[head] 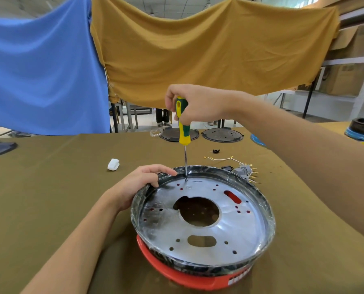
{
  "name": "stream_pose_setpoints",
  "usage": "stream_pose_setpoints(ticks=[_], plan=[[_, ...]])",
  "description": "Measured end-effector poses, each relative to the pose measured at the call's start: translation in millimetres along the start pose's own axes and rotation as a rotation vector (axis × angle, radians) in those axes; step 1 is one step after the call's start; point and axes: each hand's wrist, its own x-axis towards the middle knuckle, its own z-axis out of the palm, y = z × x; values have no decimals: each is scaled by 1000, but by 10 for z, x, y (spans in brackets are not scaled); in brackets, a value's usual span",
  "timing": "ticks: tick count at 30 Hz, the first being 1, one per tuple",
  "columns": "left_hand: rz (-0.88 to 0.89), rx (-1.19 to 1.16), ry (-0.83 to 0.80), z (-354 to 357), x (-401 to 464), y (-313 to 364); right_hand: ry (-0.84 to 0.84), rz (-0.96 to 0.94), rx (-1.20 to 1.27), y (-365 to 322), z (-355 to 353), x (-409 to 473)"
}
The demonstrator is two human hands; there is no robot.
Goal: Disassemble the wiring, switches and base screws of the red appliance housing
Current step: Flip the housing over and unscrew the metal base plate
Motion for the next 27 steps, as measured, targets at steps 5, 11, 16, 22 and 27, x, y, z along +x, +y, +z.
stream_pose_setpoints(ticks=[5, 11, 16, 22, 27], plan=[[-7, 11, -4, -6, -13, 4, 144, 154, -514, 44, 81, 80], [-14, 9, 3, -1, -37, 22, 23, 90, 20, 20, -60, 19], [-15, 46, 20, -2, -30, 26, 73, 191, -218, 99, -2, 35], [-13, 30, 16, 2, -21, 21, 134, 125, -402, 163, 48, 77], [-15, 9, 7, -6, -9, 6, 128, 77, 104, 145, -11, 8]])
